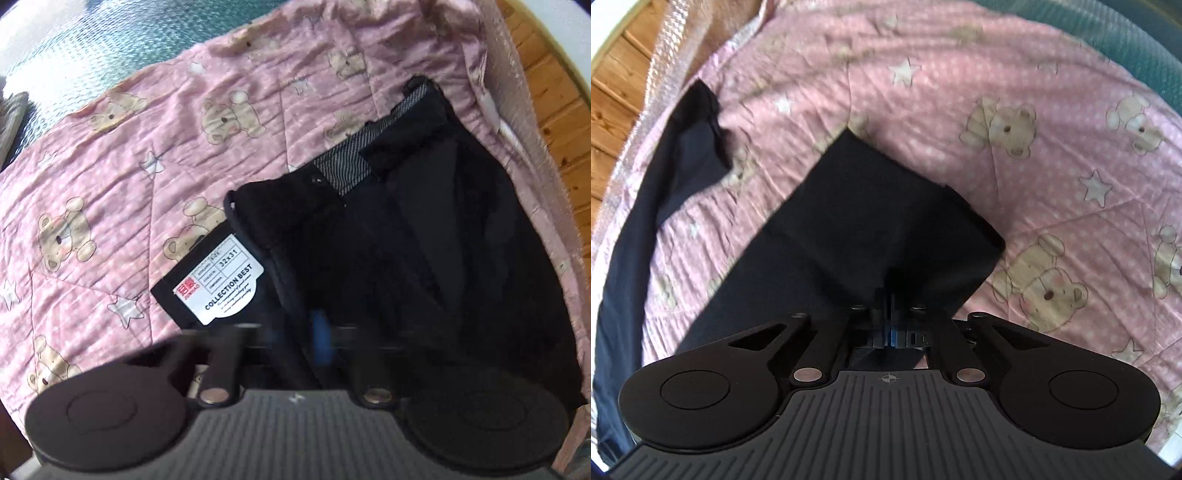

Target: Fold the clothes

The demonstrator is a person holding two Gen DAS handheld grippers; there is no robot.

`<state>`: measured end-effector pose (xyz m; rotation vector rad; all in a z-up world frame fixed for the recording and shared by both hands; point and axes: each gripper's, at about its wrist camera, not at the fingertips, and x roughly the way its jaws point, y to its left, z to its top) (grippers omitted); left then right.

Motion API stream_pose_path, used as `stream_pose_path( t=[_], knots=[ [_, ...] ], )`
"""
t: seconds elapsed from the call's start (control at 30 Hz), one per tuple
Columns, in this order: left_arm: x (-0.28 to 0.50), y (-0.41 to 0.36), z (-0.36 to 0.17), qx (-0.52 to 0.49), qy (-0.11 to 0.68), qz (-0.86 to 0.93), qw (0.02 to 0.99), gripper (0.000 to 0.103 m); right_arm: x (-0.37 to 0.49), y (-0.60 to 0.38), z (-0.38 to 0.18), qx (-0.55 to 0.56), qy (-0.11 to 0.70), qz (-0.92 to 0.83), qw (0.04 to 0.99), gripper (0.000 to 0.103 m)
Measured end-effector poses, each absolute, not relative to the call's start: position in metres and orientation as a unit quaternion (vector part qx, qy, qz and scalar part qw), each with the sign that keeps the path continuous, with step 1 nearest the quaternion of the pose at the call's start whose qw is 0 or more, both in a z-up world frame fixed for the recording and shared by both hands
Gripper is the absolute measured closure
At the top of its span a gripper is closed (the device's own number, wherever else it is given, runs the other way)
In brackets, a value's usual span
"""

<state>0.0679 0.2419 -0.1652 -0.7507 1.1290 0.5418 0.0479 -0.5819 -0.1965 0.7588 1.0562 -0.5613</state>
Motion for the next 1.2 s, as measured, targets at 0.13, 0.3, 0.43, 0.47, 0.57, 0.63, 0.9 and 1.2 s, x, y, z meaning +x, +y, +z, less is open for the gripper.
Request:
stream_pose_path(
  t=[0.13,0.3,0.43,0.47,0.57,0.63,0.9,1.2],
  knots=[
    [0.101,0.251,-0.096,-0.371,0.423,0.181,0.807,0.102,0.067,-0.584,-0.133,0.339,0.403,-0.223,0.820,0.103],
    [0.080,0.259,0.014,-0.385,0.297,0.098,0.868,0.102,0.057,-0.588,-0.012,0.324,0.270,-0.181,0.889,0.103],
    [0.018,0.259,0.004,-0.361,0.321,0.101,0.870,0.102,0.022,-0.592,-0.007,0.315,0.279,-0.173,0.890,0.103],
    [0.003,0.261,-0.018,-0.368,0.343,0.116,0.856,0.102,0.016,-0.591,-0.023,0.313,0.302,-0.177,0.883,0.103],
    [-0.035,0.272,-0.109,-0.405,0.428,0.186,0.786,0.102,0.012,-0.584,-0.089,0.357,0.380,-0.169,0.837,0.097],
    [-0.052,0.276,-0.164,-0.415,0.475,0.237,0.739,0.103,0.020,-0.565,-0.129,0.387,0.416,-0.147,0.810,0.093],
    [-0.073,0.300,-0.204,-0.435,0.486,0.289,0.700,0.102,0.111,-0.508,-0.159,0.386,0.443,-0.135,0.798,0.019],
    [-0.050,0.299,-0.193,-0.434,0.481,0.253,0.718,0.092,0.221,-0.501,-0.206,0.380,0.524,-0.208,0.733,0.103]
  ],
)
